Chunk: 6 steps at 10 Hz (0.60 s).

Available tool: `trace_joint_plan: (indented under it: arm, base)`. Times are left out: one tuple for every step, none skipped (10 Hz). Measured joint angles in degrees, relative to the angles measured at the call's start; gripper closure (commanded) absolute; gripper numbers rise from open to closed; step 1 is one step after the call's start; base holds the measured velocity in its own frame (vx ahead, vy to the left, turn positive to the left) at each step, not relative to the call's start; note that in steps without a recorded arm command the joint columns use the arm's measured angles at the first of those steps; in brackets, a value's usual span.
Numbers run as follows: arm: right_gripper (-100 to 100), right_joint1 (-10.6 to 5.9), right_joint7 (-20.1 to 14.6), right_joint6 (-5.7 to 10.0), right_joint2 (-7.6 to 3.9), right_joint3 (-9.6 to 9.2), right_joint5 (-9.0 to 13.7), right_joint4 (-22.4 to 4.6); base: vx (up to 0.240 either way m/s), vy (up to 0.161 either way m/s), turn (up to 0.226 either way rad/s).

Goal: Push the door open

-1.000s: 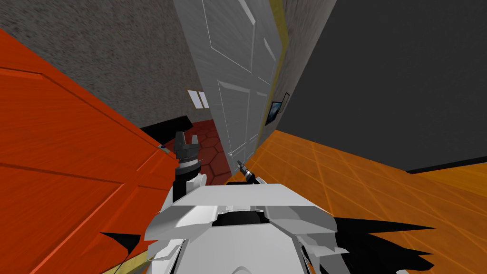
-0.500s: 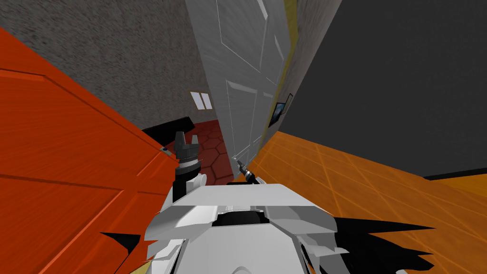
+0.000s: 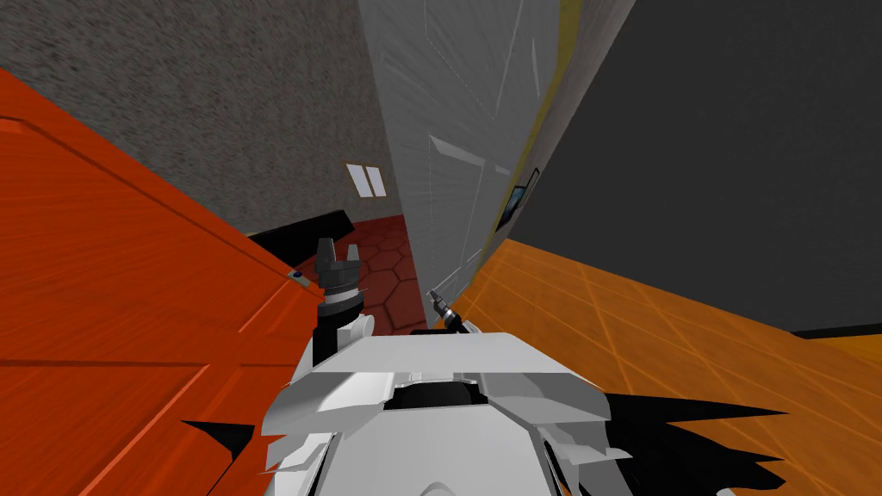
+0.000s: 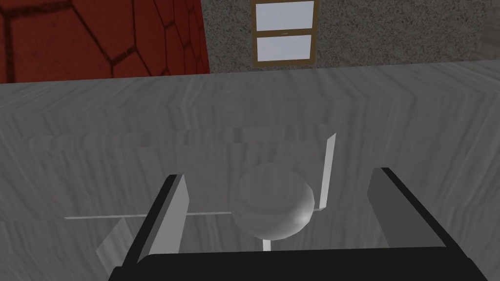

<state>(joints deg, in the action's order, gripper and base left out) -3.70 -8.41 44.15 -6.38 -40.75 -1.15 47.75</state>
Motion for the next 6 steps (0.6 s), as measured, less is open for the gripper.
trace_joint_plan:
  arm:
    - [100, -0.04, 0.0, -0.03, -0.01, 0.02, 0.0, 0.0]
    - [100, -0.07, 0.0, -0.15, 0.0, 0.02, 0.0, 0.0]
    - [100, -0.07, 0.0, -0.18, 0.0, 0.01, 0.0, 0.0]
    - [100, -0.03, 0.0, -0.21, -0.03, 0.01, 0.0, -0.1]
    - [100, 0.0, 0.0, -0.23, -0.06, 0.01, 0.0, -0.1]
    - [100, 0.02, 0.0, -0.24, -0.07, 0.02, 0.0, -0.1]
  base:
    - [-0.021, -0.014, 0.013]
    - [-0.011, -0.01, 0.002]
    - [-0.007, -0.006, -0.004]
    - [0.0, 0.0, 0.0]
    - [0.0, 0.0, 0.0]
    - [0.041, 0.109, -0.035]
